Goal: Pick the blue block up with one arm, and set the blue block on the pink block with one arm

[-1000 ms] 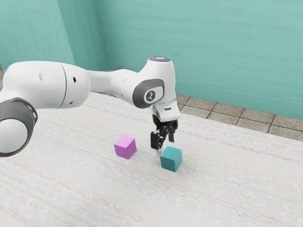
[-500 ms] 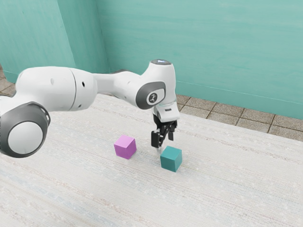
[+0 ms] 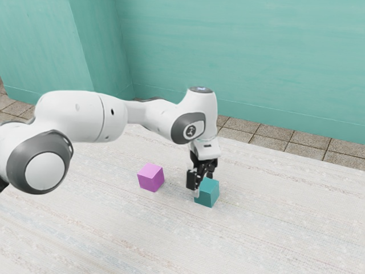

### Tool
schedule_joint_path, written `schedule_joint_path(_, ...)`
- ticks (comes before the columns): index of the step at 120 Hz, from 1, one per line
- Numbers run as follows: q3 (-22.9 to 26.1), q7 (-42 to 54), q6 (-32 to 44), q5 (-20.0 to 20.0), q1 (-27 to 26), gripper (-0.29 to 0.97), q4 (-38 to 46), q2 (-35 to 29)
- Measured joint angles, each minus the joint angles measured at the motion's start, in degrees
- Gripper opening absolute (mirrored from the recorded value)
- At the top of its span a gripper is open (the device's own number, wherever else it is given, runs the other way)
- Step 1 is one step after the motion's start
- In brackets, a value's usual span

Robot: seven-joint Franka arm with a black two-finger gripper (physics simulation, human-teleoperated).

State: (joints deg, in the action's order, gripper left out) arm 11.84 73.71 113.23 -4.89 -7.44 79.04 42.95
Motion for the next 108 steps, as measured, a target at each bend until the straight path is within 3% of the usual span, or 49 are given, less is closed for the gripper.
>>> schedule_joint_path(18,0.0,0.1,0.6,0.6,-0.3,0.67,0.0,0.6)
schedule_joint_path(38,0.0,0.1,1.1,0.6,-0.3,0.39,0.1,0.7)
schedule_joint_path(58,-0.1,0.2,1.3,0.3,0.2,0.33,0.8,-1.7)
schedule_joint_path(108,-0.2,0.2,-2.5,0.3,7.6,0.37,18.2,-22.8)
